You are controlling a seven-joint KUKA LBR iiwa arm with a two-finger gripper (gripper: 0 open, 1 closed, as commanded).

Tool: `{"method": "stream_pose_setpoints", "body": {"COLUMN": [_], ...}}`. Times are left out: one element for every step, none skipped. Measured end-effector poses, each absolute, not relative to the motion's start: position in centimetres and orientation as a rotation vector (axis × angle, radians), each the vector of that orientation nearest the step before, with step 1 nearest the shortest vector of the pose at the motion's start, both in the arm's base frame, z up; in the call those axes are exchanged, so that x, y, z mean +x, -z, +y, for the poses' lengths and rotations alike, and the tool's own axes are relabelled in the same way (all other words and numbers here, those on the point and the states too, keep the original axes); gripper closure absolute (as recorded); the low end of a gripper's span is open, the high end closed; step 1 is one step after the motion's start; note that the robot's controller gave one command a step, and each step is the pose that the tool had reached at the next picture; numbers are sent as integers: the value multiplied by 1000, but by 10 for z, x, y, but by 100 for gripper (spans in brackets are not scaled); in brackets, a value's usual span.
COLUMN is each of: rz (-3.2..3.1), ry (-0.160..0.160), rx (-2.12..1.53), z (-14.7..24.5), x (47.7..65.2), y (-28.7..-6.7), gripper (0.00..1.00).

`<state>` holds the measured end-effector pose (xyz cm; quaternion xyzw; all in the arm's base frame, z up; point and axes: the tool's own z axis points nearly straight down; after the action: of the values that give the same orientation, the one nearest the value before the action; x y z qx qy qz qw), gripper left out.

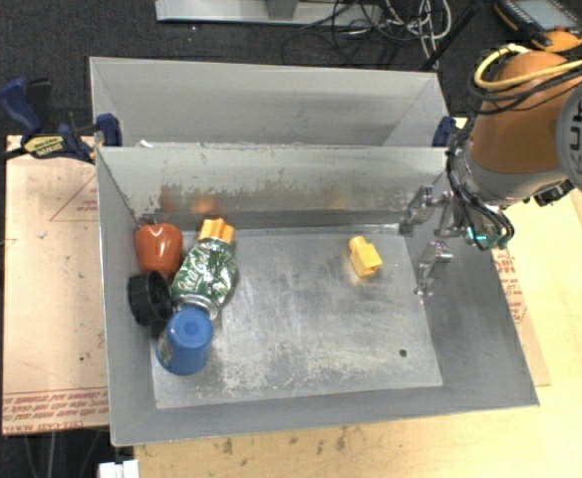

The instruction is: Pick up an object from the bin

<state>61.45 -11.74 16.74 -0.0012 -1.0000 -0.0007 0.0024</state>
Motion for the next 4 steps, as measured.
{"method": "stream_pose_setpoints", "body": {"rz": [-3141, -3145, -3167, -3167], "ry": [1, -4, -3, -4], "rx": [-3, 148, 51, 51], "z": [-117, -104, -97, -97], "x": [616, 628, 653, 653], "y": [-170, -160, -88, -88], "gripper": [0, 0, 100, 100]}}
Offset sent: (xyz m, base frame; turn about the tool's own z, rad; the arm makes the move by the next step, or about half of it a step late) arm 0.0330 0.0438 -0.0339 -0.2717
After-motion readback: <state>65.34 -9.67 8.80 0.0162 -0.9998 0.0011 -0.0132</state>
